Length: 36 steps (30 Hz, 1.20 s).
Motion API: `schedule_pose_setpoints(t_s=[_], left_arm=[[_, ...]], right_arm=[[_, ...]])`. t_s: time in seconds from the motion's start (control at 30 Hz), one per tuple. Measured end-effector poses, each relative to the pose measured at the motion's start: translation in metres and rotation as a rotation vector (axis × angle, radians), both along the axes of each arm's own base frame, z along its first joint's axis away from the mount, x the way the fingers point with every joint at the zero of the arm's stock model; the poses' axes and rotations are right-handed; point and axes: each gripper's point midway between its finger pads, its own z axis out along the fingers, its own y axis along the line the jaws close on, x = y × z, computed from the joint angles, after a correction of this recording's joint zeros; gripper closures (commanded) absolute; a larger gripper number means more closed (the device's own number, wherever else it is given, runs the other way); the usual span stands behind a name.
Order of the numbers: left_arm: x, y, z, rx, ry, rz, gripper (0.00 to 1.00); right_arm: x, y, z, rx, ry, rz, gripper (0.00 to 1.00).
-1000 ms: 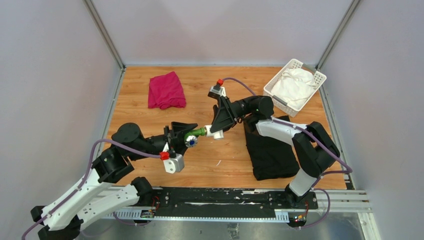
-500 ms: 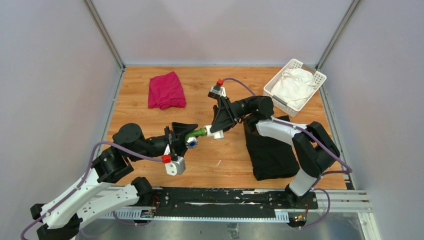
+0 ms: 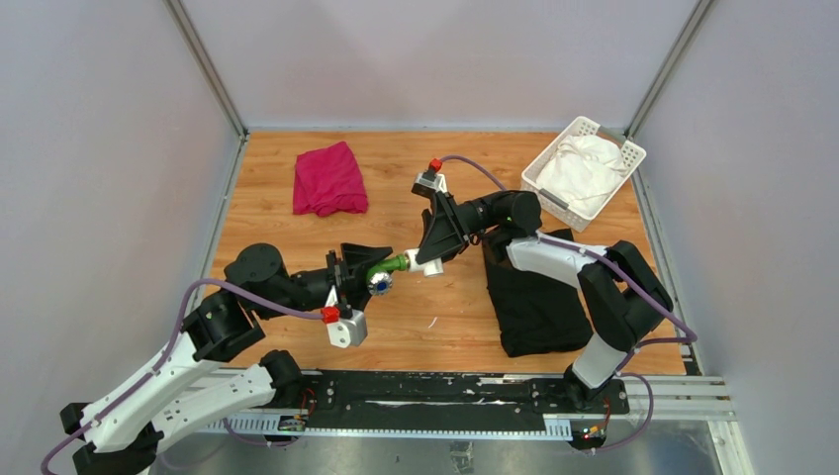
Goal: Install the water faucets
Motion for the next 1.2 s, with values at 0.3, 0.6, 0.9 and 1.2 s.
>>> schedule_pose_setpoints(t_s=[0.3,0.6,0.9,1.2], left_arm=[[0.004,-0.004,-0.021,-0.011,0.089,0.022,1.00],[0.011,-0.018,-0.103,-0.003,0.348,0.071,1.00],[0.012,-0.031,-0.113,-0.098,0.469,0.068,1.00],[0.015,-0.033,-0.111,-0.106,0.461,0.067,1.00]], right_arm=[[0.004,-0.001,-0.012,-0.041,0.017,0.016,1.00],[0.016,-0.002,-0.074,-0.198,0.163,0.045,1.00],[0.014,-0.004,-0.083,-0.224,0.203,0.043,1.00],[0.015,-0.003,-0.082,-0.216,0.211,0.029,1.00]])
